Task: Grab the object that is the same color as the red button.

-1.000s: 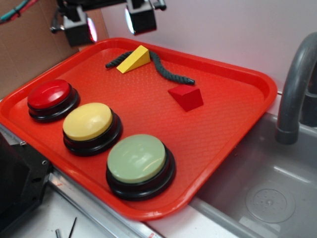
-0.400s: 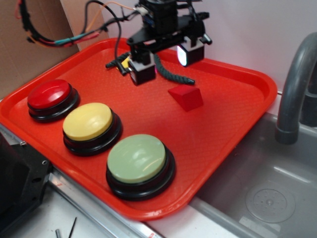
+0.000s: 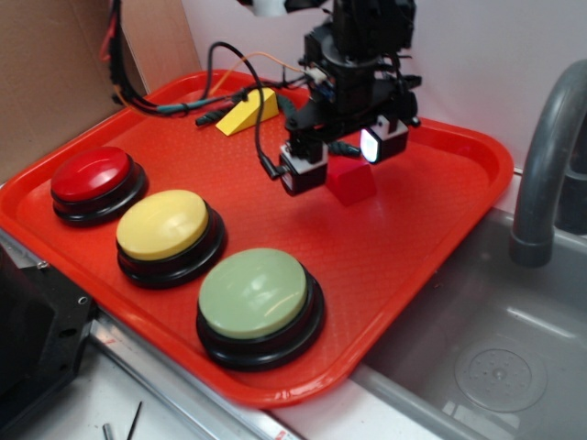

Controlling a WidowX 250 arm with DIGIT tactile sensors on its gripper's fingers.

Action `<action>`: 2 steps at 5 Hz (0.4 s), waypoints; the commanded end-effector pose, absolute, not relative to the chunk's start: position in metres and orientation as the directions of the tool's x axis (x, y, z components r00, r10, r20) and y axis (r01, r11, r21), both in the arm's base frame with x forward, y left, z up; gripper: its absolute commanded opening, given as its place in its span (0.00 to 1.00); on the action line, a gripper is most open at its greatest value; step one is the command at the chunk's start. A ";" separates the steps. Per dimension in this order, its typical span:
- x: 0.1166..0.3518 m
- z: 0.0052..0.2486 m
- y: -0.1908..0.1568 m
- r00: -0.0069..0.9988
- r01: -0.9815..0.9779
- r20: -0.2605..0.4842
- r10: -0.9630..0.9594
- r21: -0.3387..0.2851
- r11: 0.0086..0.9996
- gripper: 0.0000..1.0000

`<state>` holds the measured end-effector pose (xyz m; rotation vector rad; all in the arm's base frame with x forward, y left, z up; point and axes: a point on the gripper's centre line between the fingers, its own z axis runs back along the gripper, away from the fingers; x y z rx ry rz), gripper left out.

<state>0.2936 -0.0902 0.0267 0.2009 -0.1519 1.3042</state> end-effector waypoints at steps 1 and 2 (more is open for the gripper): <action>0.304 0.024 -0.080 0.247 -0.968 0.224 0.943 0.009 0.251 0.00; 0.303 0.024 -0.078 0.238 -0.970 0.222 0.945 0.003 0.243 0.00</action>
